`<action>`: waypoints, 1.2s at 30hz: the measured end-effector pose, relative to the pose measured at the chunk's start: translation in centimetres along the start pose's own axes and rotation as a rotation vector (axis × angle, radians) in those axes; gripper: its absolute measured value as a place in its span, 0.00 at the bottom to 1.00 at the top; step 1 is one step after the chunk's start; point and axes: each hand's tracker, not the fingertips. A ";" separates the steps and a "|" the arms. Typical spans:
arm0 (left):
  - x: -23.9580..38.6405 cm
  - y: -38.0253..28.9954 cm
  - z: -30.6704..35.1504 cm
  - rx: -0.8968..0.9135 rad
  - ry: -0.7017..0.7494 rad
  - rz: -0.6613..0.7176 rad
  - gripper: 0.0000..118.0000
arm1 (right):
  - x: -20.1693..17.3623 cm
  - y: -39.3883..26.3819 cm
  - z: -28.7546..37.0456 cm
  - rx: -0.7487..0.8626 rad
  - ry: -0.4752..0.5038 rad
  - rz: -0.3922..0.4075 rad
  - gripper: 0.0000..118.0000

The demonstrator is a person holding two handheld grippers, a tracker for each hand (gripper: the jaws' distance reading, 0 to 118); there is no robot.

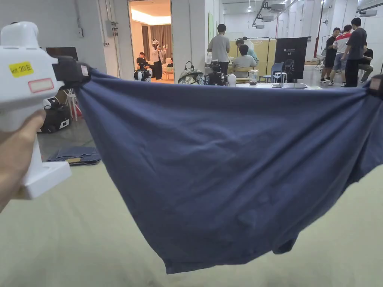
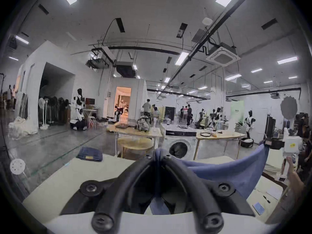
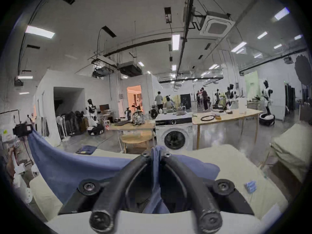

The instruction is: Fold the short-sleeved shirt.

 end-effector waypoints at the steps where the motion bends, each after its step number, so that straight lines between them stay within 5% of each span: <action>1: 0.1 0.5 -0.9 0.002 0.009 -0.006 0.00 | -0.2 0.8 -0.8 0.003 -0.007 0.006 0.04; 12: -1.6 1.1 -8.6 -0.052 0.042 0.012 0.00 | -0.8 3.7 -8.4 -0.043 -0.047 0.033 0.04; 22: -3.3 -14.4 -11.2 -0.288 0.033 0.140 0.00 | 1.3 -8.4 -13.2 -0.233 -0.055 0.047 0.04; 24: -3.7 -17.9 -9.5 -0.314 0.008 0.190 0.00 | 2.2 -12.0 -11.8 -0.260 -0.057 0.065 0.04; 29: -2.6 -26.2 0.5 -0.324 0.000 0.237 0.00 | 5.5 -21.9 -2.8 -0.316 -0.061 -0.041 0.04; 36: -2.9 -37.3 13.7 -0.571 0.048 0.390 0.00 | 6.3 -36.5 12.4 -0.535 -0.166 -0.138 0.04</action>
